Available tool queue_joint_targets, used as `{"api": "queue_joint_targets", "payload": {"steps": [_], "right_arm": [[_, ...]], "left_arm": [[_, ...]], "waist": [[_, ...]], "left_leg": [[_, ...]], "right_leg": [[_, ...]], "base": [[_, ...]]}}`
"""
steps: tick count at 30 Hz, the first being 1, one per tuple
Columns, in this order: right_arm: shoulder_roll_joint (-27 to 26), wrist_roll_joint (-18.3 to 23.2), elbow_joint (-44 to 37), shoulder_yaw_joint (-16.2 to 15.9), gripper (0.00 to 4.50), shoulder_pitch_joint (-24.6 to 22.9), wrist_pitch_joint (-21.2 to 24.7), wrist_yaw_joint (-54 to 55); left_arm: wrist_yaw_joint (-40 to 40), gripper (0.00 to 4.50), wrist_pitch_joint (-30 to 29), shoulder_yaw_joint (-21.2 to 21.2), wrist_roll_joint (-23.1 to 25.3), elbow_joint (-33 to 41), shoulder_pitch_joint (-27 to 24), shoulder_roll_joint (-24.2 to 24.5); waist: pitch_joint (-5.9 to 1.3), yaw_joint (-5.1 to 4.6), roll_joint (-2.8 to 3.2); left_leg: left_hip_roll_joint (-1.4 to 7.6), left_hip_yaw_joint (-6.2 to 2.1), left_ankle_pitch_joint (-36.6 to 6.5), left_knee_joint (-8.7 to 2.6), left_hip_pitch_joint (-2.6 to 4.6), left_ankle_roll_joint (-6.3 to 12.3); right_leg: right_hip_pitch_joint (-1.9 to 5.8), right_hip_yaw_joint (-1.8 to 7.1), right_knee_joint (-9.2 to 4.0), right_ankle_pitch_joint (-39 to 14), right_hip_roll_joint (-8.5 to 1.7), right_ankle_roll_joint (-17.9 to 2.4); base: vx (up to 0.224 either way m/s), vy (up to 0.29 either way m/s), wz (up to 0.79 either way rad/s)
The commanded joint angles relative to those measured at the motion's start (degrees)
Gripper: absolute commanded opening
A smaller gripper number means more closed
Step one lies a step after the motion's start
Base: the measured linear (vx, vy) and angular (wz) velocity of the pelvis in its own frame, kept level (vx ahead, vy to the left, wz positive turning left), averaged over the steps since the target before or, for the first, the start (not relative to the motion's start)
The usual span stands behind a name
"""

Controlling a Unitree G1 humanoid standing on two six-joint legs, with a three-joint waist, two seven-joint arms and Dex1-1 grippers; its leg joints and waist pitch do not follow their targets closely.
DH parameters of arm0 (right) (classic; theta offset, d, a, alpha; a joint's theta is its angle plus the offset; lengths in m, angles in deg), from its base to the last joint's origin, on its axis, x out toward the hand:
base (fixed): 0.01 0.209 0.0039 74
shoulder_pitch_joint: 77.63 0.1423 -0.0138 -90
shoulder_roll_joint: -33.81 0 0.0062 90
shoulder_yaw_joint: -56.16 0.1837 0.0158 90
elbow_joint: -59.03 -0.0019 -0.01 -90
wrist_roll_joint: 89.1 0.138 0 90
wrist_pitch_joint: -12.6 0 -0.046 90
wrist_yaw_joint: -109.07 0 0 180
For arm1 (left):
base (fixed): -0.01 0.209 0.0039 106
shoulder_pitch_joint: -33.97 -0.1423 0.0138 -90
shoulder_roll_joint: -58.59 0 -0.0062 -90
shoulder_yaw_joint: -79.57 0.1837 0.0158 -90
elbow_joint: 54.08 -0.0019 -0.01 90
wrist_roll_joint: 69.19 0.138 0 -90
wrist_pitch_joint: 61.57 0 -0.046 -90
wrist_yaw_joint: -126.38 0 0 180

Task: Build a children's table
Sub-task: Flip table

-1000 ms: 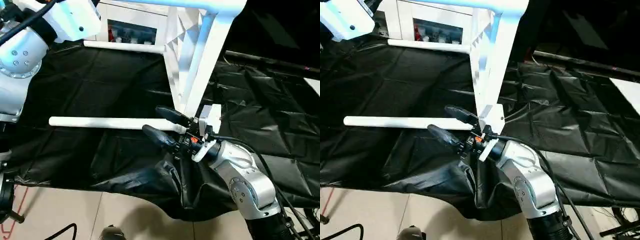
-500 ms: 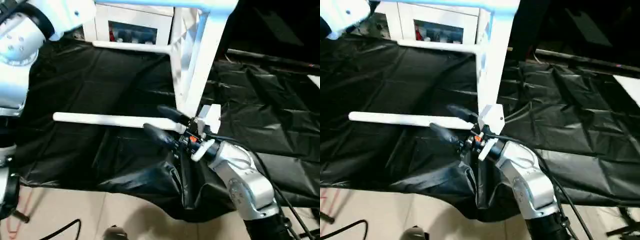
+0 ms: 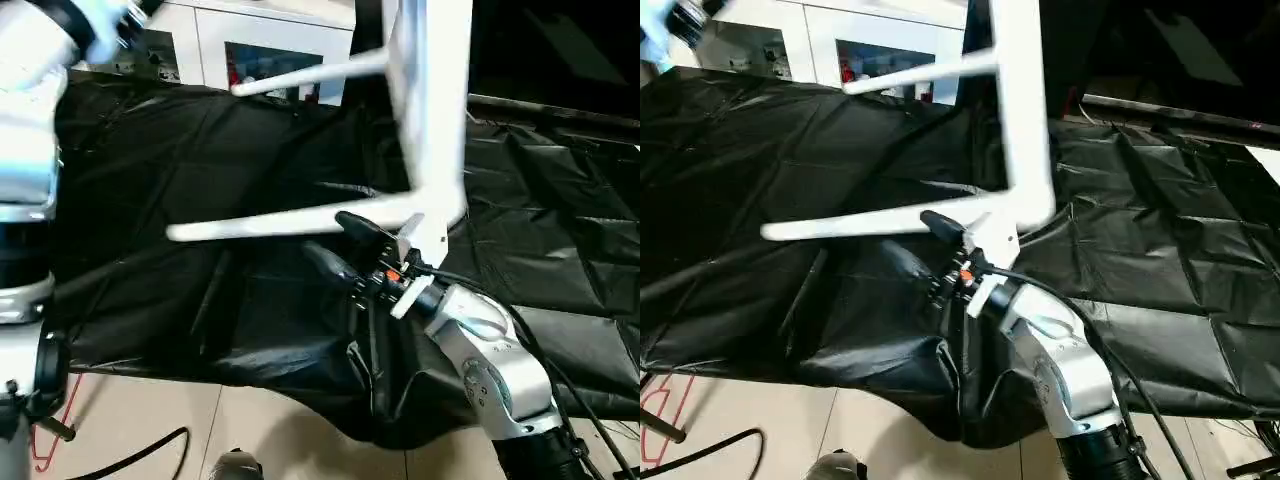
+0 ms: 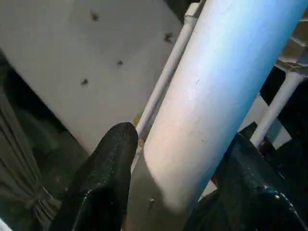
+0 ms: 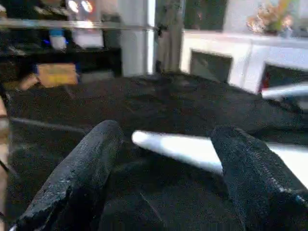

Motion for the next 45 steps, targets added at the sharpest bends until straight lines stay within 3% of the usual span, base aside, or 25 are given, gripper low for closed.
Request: {"api": "queue_joint_targets", "payload": {"steps": [1, 2, 5, 6, 11, 15, 16, 17, 18, 21, 22, 23, 24, 26, 31, 34, 41, 45], "right_arm": [[1.11, -3.41, 5.22, 2.18, 3.46, -0.42, 4.42, 5.47], [0.76, -3.47, 6.78, 3.10, 3.72, -0.48, 4.93, 6.85], [-1.21, 0.03, 9.02, 6.16, 3.82, -1.07, 4.88, 7.66], [-2.20, 1.35, 9.96, 7.20, 4.05, -1.02, 4.05, 7.75], [-6.88, 6.65, 16.42, 10.87, 4.31, 2.28, -0.47, 7.06], [-9.25, 7.69, 22.95, 12.93, 4.42, 6.65, -3.64, 6.29], [-11.83, 9.12, 32.43, 18.14, 4.42, 13.07, -5.54, 11.16], [-11.94, 9.37, 32.87, 18.48, 4.42, 13.36, -5.54, 11.38], [-12.81, 11.54, 36.66, 21.38, 4.42, 15.92, -5.77, 12.89], [-13.54, 14.94, 43.09, 24.58, 4.50, 20.49, -8.39, 11.11], [-13.51, 16.44, 46.86, 25.92, 4.50, 23.48, -10.98, 9.56], [-13.50, 16.48, 47.01, 25.96, 4.50, 23.59, -11.09, 9.51], [-13.41, 16.69, 48.17, 26.24, 4.50, 24.43, -11.96, 9.22], [-13.18, 16.71, 50.22, 26.85, 4.20, 26.00, -14.05, 7.63], [-12.95, 16.79, 53.03, 29.12, 3.79, 28.42, -15.95, 4.07], [-12.80, 19.62, 53.14, 30.72, 3.50, 29.06, -15.89, 1.15], [-12.81, 20.21, 49.54, 30.78, 2.92, 28.39, -15.01, -2.88], [-12.66, 20.64, 46.51, 30.58, 2.56, 27.31, -13.99, -3.42]], "left_arm": [[-1.51, 2.31, -4.57, -3.04, -5.55, 0.21, -0.52, -2.89], [-1.53, 2.31, -5.10, -3.18, -5.63, 0.97, -0.81, -3.16], [-1.26, 2.31, -6.44, -3.49, -5.72, 2.76, -1.70, -3.77], [-1.04, 2.31, -6.74, -3.51, -5.69, 3.29, -2.03, -3.92], [-1.03, 2.31, -7.88, -3.34, -5.84, 4.14, -2.31, -4.27], [-1.14, 2.31, -8.46, -3.29, -5.91, 4.40, -2.16, -4.32], [-1.05, 2.31, -8.83, -3.34, -5.85, 4.68, -2.22, -4.35], [-1.03, 2.31, -8.85, -3.33, -5.84, 4.70, -2.23, -4.35], [-0.94, 2.31, -8.97, -3.30, -5.78, 4.88, -2.31, -4.34], [-0.84, 2.31, -9.31, -3.26, -5.62, 5.19, -2.38, -4.40], [-0.82, 2.31, -9.62, -3.21, -5.51, 5.59, -2.49, -4.45], [-0.82, 2.31, -9.64, -3.21, -5.51, 5.61, -2.50, -4.45], [-0.83, 2.31, -9.72, -3.19, -5.49, 5.71, -2.53, -4.46], [-0.95, 2.31, -10.13, -3.27, -5.59, 6.17, -2.77, -4.24], [-1.11, 2.31, -10.91, -3.73, -5.50, 7.05, -3.66, -3.92], [-1.51, 2.31, -10.65, -3.93, -5.26, 6.71, -4.17, -3.87], [-3.04, 2.31, -10.28, -4.46, -4.96, 5.77, -4.40, -4.18], [-3.87, 2.31, -10.05, -4.96, -4.91, 5.46, -4.90, -4.68]], "waist": [[-3.62, -0.53, 0.35], [-3.67, -0.51, 0.27], [-3.81, -0.56, 0.02], [-3.88, -0.47, 0.15], [-4.09, -0.77, 0.25], [-4.20, -0.99, 0.46], [-4.27, -1.07, 0.59], [-4.20, -1.34, 0.57], [-4.11, -1.17, 0.57], [-4.24, -1.20, 0.67], [-4.29, -1.14, 0.43], [-4.31, -1.11, 0.54], [-4.39, -1.11, 0.27], [-4.39, -1.16, 0.00], [-4.34, -1.26, 0.06], [-4.34, -1.45, 0.08], [-4.31, -2.12, 0.47], [-4.33, -2.10, 0.36]], "left_leg": [[1.50, -0.55, -9.20, -3.92, 1.28, -3.08], [1.43, -0.50, -9.15, -3.89, 1.25, -3.24], [1.52, -0.49, -9.22, -3.75, 1.05, -2.70], [1.52, -0.58, -8.35, -3.71, 0.95, -2.41], [1.57, -0.48, -7.01, -3.53, 0.98, -1.51], [1.53, -0.45, -5.59, -3.40, 0.73, -1.48], [1.51, -0.41, -5.90, -3.44, 0.85, -1.83], [1.46, -0.44, -6.46, -3.58, 0.81, -2.14], [1.49, -0.23, -7.59, -3.51, 1.09, -2.53], [1.68, -0.39, -8.01, -3.57, 1.00, -2.63], [1.62, -0.31, -6.74, -3.48, 0.89, -2.25], [1.61, -0.35, -6.41, -3.46, 0.80, -2.18], [1.54, -0.25, -5.13, -3.36, 0.73, -1.81], [1.49, -0.19, -4.34, -3.28, 0.61, -1.27], [1.53, -0.17, -4.40, -3.28, 0.58, -0.57], [1.56, -0.20, -4.70, -3.30, 0.56, -0.17], [1.49, -0.24, -5.02, -3.32, 0.53, 0.01], [1.56, -0.23, -4.75, -3.33, 0.67, 0.15]], "right_leg": [[1.38, 2.80, -4.28, -4.24, -4.63, -7.83], [1.42, 2.79, -4.29, -4.58, -4.67, -7.98], [1.57, 2.82, -4.14, -3.68, -4.85, -7.88], [1.67, 2.73, -4.06, -2.64, -4.79, -7.77], [1.58, 2.62, -3.71, 0.53, -4.72, -8.80], [1.48, 2.51, -3.28, 3.07, -4.55, -9.71], [1.35, 2.51, -3.18, 2.72, -4.70, -9.94], [1.34, 2.51, -3.28, 1.56, -4.72, -10.23], [1.15, 2.58, -3.53, -0.10, -4.69, -9.91], [1.34, 2.52, -3.37, 0.11, -4.81, -9.44], [1.40, 2.43, -3.11, 2.26, -4.68, -9.56], [1.47, 2.41, -3.09, 2.64, -4.72, -9.60], [1.56, 2.38, -3.00, 4.11, -4.64, -9.74], [1.65, 2.31, -2.92, 4.74, -4.63, -10.02], [1.72, 2.30, -3.06, 3.35, -4.70, -10.31], [1.76, 2.27, -3.10, 2.93, -4.71, -10.43], [1.72, 2.23, -3.23, 2.22, -4.62, -11.12], [1.65, 2.19, -3.26, 2.46, -4.61, -11.31]], "base": [[0.000, 0.000, 0.00], [0.000, 0.000, 0.00], [0.000, 0.000, 0.00], [0.000, 0.000, 0.00], [0.000, 0.000, 0.00], [0.000, 0.000, 0.00], [0.000, 0.000, 0.00], [0.000, 0.000, 0.00], [0.000, 0.000, 0.00], [0.000, 0.000, 0.00], [0.000, 0.000, 0.00], [0.000, 0.000, 0.00], [0.000, 0.000, 0.00], [0.000, 0.000, 0.00], [0.000, 0.000, 0.00], [0.000, 0.000, 0.00], [0.000, 0.000, 0.00], [0.000, 0.000, 0.00]]}}
